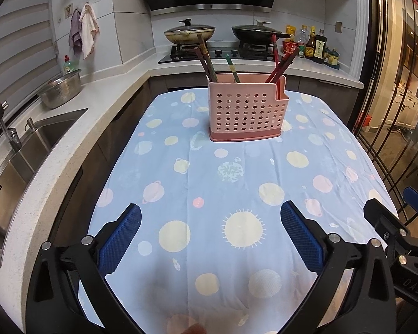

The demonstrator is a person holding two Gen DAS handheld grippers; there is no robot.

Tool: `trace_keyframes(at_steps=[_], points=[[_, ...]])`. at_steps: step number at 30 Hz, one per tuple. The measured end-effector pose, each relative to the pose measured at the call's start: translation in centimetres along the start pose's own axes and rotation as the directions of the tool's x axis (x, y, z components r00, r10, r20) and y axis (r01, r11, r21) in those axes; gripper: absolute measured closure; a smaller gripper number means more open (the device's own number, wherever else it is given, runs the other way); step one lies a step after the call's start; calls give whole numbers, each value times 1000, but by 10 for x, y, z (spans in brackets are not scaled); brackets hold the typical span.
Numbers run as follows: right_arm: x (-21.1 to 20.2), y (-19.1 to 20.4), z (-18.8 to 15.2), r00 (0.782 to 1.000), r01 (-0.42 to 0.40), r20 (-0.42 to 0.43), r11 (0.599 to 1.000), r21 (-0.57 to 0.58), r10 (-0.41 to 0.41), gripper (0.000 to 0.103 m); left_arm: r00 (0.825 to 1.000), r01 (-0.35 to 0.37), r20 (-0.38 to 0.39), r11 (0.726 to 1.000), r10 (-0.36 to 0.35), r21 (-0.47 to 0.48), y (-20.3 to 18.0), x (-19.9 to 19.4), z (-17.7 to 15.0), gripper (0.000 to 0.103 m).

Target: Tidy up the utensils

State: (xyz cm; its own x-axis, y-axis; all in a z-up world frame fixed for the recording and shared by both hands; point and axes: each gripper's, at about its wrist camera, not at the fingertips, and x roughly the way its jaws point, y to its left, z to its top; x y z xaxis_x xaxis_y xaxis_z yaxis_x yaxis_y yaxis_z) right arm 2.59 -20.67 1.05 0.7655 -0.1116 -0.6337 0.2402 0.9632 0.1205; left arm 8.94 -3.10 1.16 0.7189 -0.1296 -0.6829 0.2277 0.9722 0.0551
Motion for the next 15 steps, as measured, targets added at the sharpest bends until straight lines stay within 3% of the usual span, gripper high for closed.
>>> trace_keyframes(at_steps=[15], points=[[4,5,13,1000,-1,14,1000,-20,1,7,999,-30,19,1000,30,0,3,6,18,7]])
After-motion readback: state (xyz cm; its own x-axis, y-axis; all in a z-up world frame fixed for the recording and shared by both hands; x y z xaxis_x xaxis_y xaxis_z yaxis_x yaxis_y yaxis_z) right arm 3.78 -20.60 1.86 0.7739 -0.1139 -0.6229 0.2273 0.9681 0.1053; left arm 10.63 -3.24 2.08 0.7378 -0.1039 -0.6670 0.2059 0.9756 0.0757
